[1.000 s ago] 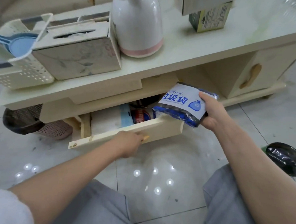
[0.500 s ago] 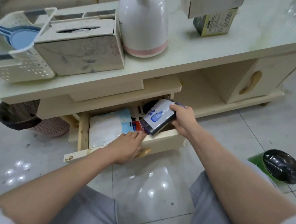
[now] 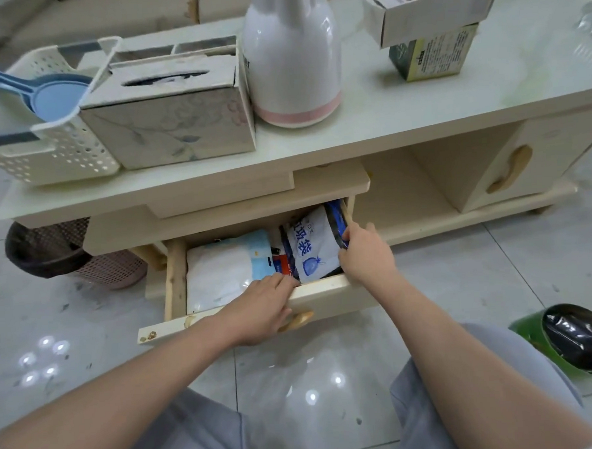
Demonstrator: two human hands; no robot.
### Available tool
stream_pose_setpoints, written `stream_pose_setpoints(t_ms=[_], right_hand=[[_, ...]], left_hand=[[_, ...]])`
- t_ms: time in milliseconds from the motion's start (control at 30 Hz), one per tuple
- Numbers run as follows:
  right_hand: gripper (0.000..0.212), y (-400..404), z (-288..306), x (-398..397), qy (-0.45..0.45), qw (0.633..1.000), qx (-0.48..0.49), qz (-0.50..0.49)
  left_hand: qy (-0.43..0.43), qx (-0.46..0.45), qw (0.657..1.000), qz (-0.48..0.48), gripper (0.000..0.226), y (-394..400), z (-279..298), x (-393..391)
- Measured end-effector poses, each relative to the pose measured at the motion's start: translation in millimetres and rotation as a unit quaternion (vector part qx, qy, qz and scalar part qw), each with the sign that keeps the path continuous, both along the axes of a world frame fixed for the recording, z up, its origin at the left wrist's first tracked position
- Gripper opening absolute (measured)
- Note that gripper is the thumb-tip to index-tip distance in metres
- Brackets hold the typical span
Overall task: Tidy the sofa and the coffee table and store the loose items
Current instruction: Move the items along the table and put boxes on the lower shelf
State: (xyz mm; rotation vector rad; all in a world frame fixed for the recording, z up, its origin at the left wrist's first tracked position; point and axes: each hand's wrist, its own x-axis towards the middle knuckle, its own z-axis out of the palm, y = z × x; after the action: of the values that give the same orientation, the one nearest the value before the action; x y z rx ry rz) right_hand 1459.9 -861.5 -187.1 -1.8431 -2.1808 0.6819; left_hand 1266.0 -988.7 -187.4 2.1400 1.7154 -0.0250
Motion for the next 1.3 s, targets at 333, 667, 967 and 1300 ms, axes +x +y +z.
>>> stream_pose_setpoints(t_ms=[333,667,967,1300], right_hand=[[0.064,13.2,12.3,38.7,0.076,0.978,-0.191,-0.021],[0.088,25.5,5.2,14.5,0.372,0.896,-0.216,-0.109],[0.079,47.0,6.3,-4.5,0.460,0.847,-0.225,-0.144],[0.037,69.6,17.5,93.7,0.379,0.897,-0.177,-0.146]], left_hand=[[0.231,0.152,0.959,0.065,0.147,54.7,13.9,-9.7],[0.284,0.166,0.936,0.129,0.101,105.1,15.3,0.2],[0.316,0.172,0.927,0.104,0.059,124.4,16.8,-5.3],[0.288,0.226,0.931,-0.001,0.057,148.8,36.2,47.2]])
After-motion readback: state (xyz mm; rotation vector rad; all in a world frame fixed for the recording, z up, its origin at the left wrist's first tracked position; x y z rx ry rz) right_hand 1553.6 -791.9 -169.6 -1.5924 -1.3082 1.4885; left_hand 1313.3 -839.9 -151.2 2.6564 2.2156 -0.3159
